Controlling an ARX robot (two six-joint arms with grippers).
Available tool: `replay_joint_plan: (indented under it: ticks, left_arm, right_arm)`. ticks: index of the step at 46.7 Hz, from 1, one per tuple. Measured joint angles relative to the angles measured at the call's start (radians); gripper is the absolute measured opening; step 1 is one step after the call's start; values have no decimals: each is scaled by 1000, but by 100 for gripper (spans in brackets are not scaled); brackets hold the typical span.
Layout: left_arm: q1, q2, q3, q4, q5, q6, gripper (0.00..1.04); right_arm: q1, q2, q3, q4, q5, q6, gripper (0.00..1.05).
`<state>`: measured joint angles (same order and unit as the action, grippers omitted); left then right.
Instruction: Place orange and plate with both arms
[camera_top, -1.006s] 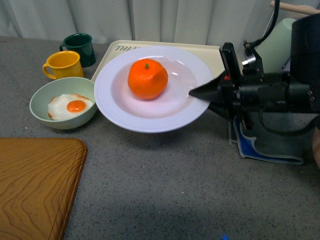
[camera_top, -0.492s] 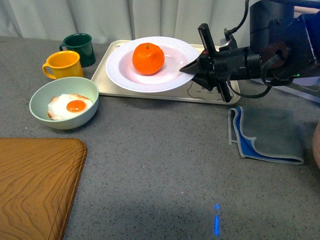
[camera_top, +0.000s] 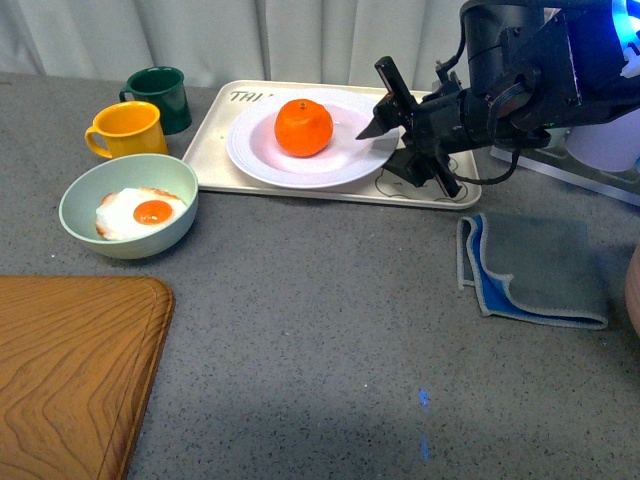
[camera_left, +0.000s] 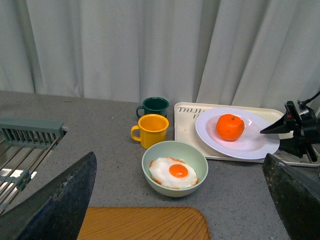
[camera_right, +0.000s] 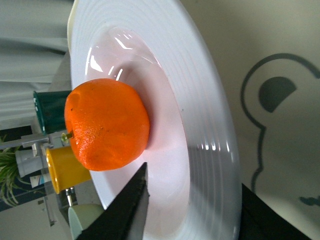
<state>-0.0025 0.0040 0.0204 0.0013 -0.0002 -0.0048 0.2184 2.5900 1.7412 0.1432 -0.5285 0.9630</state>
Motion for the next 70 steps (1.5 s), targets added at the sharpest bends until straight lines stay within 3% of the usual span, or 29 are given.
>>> replay_joint_plan:
  ticks: [5,11,15,18,21,23,28,38,41,59,63,70]
  left_arm:
    - [0,0,0,0,0,0,98]
    - [0,0,0,0,0,0,98]
    - [0,0,0,0,0,0,98]
    - [0,0,0,0,0,0,98]
    - [0,0,0,-1,0,0,98]
    - [0,0,0,-1,0,0,98]
    - [0,0,0,-1,0,0,98]
    - [0,0,0,-1,0,0,98]
    - [0,0,0,-1,0,0,98]
    - [0,0,0,-1,0,0,98]
    - [0,0,0,-1,0,0,98]
    - [0,0,0,-1,0,0,98]
  right_arm:
    - [-2,-35,-51,-11,68,-73,59]
    - [0,-135,-157,-39,210,-258,81]
    - [1,-227,-259,34,327,-421,96]
    - [7,-298,-441,431,592,-643,85]
    - [1,-373,-639,775,710,-797,73]
    - [-11,-433,-763,943,715,-855,64]
    - [-37,-545,-932,1104,705,-916,48]
    - [-84,-717,-1179,1159,671,-951,15]
    - [-95,-787,-1264,1164,653,-957,1]
    - [-153,-1140,-1550,1096,597,-961,1]
    - [-195,-1277,-1583,972,534,-961,1]
    - [-216,-1458,-1641,874,533,-961,1]
